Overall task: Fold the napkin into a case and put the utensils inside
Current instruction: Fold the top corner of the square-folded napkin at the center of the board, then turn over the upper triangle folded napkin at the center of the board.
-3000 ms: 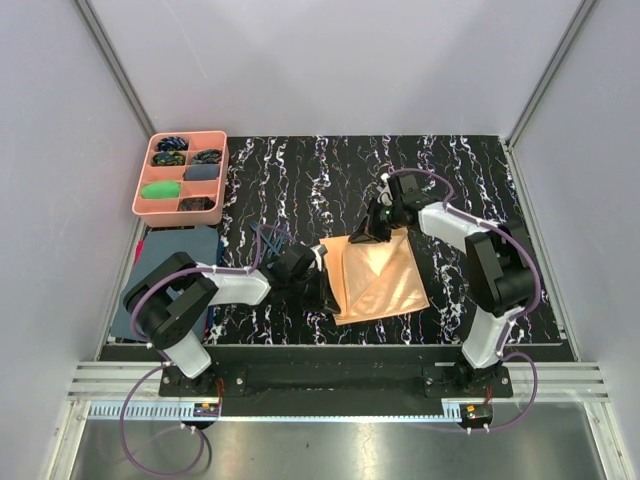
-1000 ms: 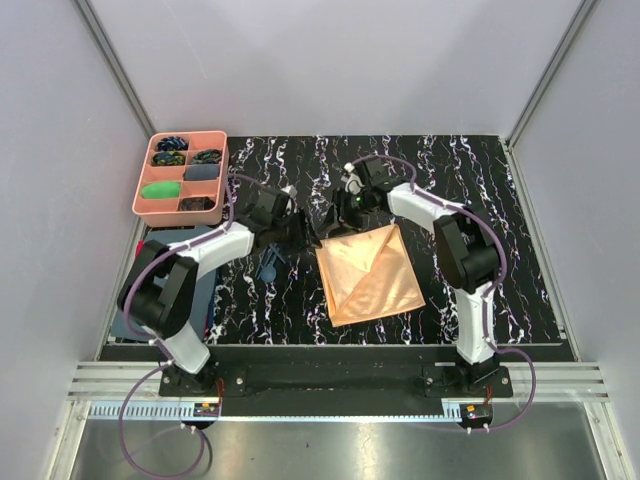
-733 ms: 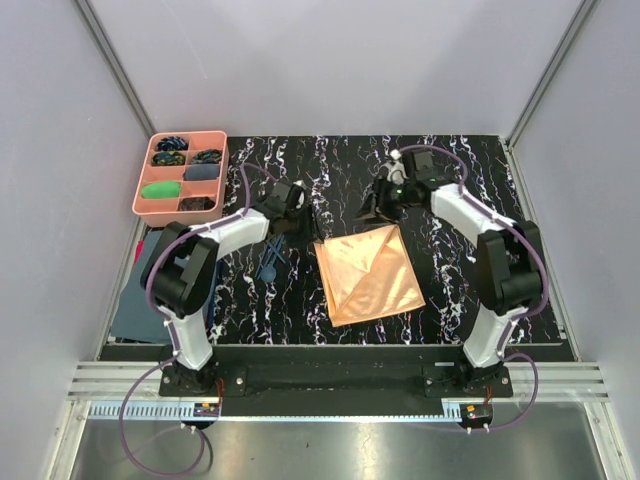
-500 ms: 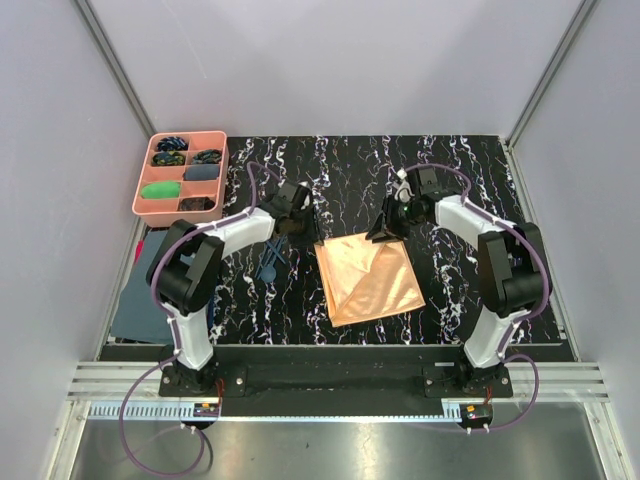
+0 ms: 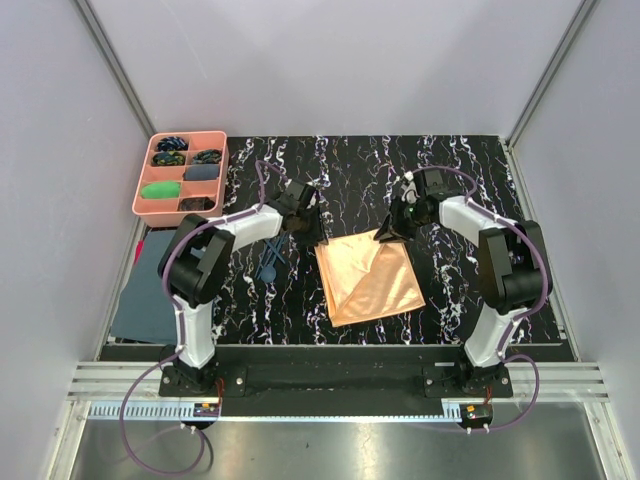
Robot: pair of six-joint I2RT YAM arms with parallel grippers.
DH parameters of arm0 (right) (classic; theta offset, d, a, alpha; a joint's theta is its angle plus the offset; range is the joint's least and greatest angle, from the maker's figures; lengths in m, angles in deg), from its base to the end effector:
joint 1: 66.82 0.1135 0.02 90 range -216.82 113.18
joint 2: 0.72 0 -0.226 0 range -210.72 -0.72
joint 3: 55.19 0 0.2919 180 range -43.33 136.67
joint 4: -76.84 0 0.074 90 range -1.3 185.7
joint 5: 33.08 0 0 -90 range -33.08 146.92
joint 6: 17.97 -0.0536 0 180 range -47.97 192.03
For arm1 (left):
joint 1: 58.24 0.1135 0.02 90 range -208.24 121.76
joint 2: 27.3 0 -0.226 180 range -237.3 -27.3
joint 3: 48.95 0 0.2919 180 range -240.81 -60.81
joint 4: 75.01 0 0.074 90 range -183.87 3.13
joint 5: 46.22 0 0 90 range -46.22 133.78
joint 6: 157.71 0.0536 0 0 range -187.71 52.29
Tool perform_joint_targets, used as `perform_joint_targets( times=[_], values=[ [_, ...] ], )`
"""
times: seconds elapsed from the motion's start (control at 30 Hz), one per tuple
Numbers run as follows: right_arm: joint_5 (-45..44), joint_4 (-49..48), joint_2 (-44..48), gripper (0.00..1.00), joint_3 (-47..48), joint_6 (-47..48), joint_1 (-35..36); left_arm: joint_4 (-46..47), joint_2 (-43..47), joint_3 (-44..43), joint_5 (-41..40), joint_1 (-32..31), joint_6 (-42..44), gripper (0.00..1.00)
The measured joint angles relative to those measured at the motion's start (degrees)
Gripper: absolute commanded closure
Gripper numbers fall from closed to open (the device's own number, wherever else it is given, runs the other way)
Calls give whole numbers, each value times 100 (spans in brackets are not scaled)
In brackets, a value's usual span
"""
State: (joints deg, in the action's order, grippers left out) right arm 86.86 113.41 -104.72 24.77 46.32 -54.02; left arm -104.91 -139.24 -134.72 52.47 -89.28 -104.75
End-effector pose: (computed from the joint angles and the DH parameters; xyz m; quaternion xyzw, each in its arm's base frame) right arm 0.3845 0.1148 0.1089 0.0399 0.9359 0.3167 0.1490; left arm 0.3705 -0.2324 0.0890 -0.0278 0.9536 -0.2229 0.2005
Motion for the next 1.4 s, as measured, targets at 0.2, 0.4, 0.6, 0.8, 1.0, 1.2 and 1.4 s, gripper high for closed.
perform_joint_targets(
  times=[0.2, 0.4, 0.6, 0.8, 1.0, 1.2, 1.4],
  values=[
    [-50, -33, -39, 72, 26, -33, -160, -48, -131, -81, 13, 0, 20, 69],
    [-66, -151, -332, 75, 310, -116, -175, -79, -192, -175, 44, 0, 59, 91],
    [-227, -214, -481, 78, 457, -133, -212, -81, -192, -238, 120, 0, 85, 98],
    [-286, -306, -605, 79, 527, -129, -398, -181, -192, -238, 140, 0, 87, 100],
    [-304, -472, -940, 80, 520, -101, -608, -214, -192, -238, 122, 0, 87, 100],
    [-304, -557, -1073, 79, 450, -87, -625, -278, -192, -238, 70, 0, 105, 100],
    [-308, -608, -914, 71, 278, -63, -625, -302, -192, -238, 48, 0, 122, 100]
  ],
)
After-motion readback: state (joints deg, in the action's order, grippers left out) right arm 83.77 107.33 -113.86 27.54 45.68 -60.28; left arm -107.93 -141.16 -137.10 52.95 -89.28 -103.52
